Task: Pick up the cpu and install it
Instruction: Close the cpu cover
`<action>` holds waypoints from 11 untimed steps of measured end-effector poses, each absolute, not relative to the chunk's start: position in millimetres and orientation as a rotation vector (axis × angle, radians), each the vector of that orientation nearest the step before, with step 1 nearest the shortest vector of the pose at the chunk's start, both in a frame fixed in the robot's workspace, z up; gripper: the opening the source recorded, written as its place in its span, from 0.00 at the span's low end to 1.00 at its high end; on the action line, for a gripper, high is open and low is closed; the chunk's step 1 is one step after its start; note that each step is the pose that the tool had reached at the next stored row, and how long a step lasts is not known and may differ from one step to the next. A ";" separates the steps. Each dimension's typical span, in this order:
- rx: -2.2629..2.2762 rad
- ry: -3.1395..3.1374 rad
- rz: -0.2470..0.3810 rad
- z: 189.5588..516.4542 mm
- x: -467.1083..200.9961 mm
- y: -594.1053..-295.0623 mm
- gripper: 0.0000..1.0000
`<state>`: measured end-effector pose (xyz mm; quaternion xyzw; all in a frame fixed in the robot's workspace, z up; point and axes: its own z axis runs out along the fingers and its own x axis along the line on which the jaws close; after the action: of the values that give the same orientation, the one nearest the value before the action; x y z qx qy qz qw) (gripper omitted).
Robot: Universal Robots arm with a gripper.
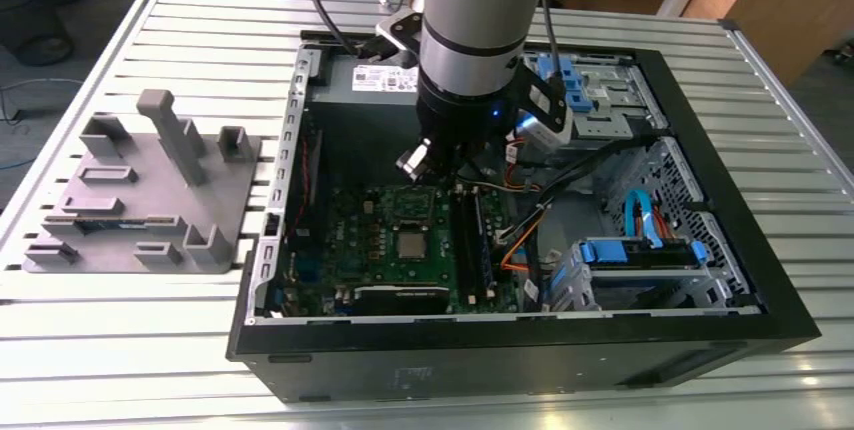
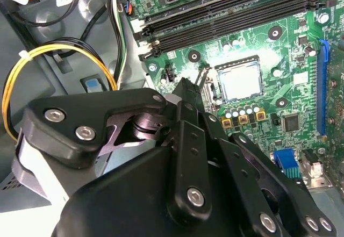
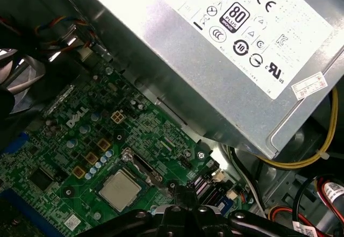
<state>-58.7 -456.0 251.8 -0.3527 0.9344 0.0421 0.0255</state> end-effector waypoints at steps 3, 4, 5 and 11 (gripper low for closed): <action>-1.089 2.889 0.130 251.7 -58.7 -456.0 0.13; -1.089 2.889 0.130 251.7 -58.7 -456.0 0.13; -1.089 2.889 0.130 251.7 -58.7 -456.0 0.13; -1.089 2.889 0.130 253.4 -58.7 -456.0 0.13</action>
<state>-58.7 -456.0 253.4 -0.3522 0.9346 0.0421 0.0255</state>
